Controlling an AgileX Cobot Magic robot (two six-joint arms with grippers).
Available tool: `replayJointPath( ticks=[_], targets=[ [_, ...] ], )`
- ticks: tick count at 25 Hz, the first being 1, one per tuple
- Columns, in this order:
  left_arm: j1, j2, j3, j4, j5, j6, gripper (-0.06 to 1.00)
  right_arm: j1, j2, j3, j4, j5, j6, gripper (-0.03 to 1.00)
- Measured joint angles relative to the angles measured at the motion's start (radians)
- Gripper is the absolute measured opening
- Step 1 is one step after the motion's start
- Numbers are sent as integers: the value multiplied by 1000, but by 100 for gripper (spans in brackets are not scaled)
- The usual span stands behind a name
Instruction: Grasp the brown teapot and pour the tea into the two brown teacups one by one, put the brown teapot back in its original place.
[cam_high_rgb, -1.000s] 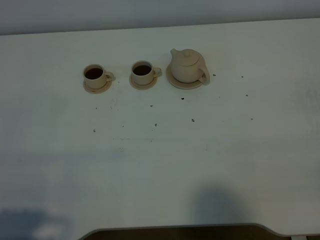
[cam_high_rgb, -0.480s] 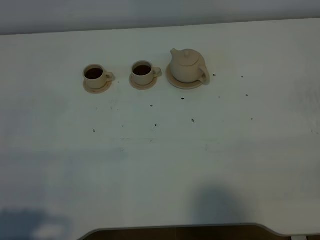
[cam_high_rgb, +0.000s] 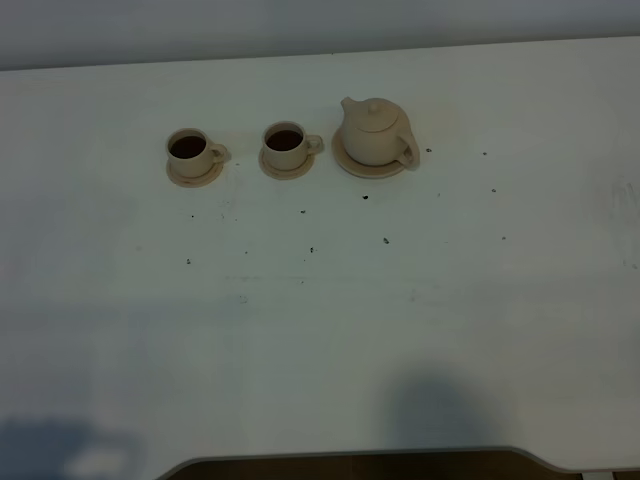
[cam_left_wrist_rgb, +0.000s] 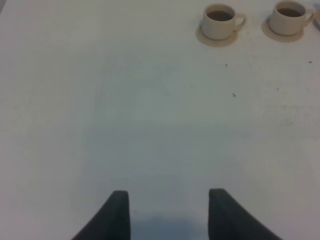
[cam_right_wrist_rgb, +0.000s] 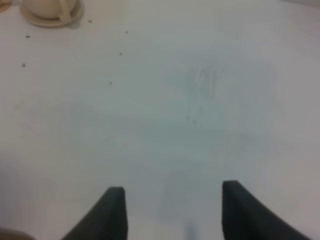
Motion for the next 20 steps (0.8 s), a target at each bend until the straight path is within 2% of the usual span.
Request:
replayJointPath(
  ticks=[20],
  targets=[
    [0, 0, 0, 0, 0, 1, 37, 0, 0, 0, 0, 0, 0, 45]
  ],
)
